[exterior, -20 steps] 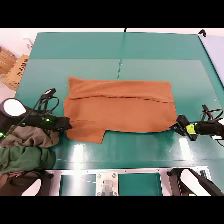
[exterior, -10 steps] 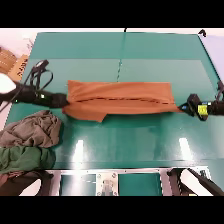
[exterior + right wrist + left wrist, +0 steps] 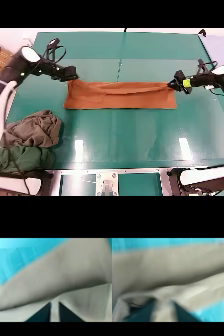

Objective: Fold the shirts.

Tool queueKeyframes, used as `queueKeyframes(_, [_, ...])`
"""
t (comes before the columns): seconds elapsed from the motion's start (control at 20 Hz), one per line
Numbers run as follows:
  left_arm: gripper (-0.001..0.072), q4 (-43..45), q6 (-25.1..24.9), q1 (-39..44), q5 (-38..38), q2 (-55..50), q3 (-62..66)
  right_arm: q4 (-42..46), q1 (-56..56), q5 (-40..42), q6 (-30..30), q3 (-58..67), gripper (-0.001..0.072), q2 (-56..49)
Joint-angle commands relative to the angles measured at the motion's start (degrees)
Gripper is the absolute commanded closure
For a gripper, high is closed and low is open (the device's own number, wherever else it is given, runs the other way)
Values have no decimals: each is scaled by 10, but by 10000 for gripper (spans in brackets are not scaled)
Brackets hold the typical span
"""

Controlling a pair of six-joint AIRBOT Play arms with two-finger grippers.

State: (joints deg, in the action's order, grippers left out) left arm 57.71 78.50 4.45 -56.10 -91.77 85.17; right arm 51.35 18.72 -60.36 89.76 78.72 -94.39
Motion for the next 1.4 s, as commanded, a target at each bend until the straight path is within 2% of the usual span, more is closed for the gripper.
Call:
queueKeyframes(0.0, [105, -23, -9, 0, 133, -73, 37, -27, -3, 16, -1, 116, 379, -131])
queueKeyframes(0.1, [106, -4, -10, -5, 146, -73, 53, -25, 19, -35, -39, 158, 374, -146])
queueKeyframes(0.15, [105, 5, -10, -14, 121, -73, 70, -21, 35, -72, -58, 172, 372, -144])
queueKeyframes(0.3, [112, 6, -5, -41, 5, -73, 110, 18, 93, -164, -96, 187, 261, -144])
queueKeyframes(0.35, [312, 6, -5, -48, -30, -73, 116, 33, 109, -182, -104, 187, 261, -148])
queueKeyframes(0.4, [625, 6, -6, -53, -60, -73, 120, 38, 120, -196, -112, 186, 261, -155])
queueKeyframes(0.45, [681, 6, -5, -57, -76, -73, 120, 36, 128, -208, -120, 182, 260, -162])
queueKeyframes(0.65, [689, 3, -4, -47, -93, -73, 119, 11, 117, -212, -164, 155, 260, -200])
queueKeyframes(0.85, [689, 3, -5, -3, -90, -73, 119, -37, 77, -212, -184, 152, 274, -244])
queueKeyframes(0.9, [689, 3, -3, 12, -87, -73, 119, -41, 68, -212, -190, 152, 428, -246])
queueKeyframes(0.95, [689, 3, 3, 26, -81, -74, 119, -41, 62, -220, -196, 157, 654, -245])
queueKeyframes(1.0, [689, 3, 12, 43, -69, -75, 119, -42, 60, -238, -195, 169, 696, -244])
queueKeyframes(1.2, [689, 0, 20, 125, -4, -115, 119, -42, 61, -312, -189, 226, 696, -186])
queueKeyframes(1.35, [689, -59, 20, 201, 70, -172, 119, -44, 57, -364, -164, 255, 696, -100])
